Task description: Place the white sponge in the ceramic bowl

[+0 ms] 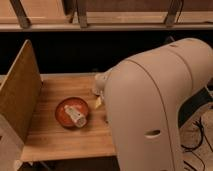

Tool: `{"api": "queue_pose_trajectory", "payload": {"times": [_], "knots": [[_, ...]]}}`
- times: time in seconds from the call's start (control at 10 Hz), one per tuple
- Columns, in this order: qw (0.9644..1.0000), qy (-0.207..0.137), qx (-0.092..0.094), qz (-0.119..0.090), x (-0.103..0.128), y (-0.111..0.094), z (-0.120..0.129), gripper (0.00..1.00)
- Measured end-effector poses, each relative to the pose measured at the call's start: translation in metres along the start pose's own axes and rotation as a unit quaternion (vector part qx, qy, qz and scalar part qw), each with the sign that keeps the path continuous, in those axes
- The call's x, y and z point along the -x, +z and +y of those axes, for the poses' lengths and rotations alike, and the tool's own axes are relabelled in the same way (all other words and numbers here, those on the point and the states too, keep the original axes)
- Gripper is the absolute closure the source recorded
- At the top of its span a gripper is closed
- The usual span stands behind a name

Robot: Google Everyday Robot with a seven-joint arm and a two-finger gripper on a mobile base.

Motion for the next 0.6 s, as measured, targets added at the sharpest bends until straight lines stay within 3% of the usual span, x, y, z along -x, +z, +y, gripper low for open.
{"api": "queue_pose_trajectory", "payload": {"times": [0.6], "knots": [[0.9975,0.021,-0.011,-0.066,0.013,0.055,-0.007,0.2]]}}
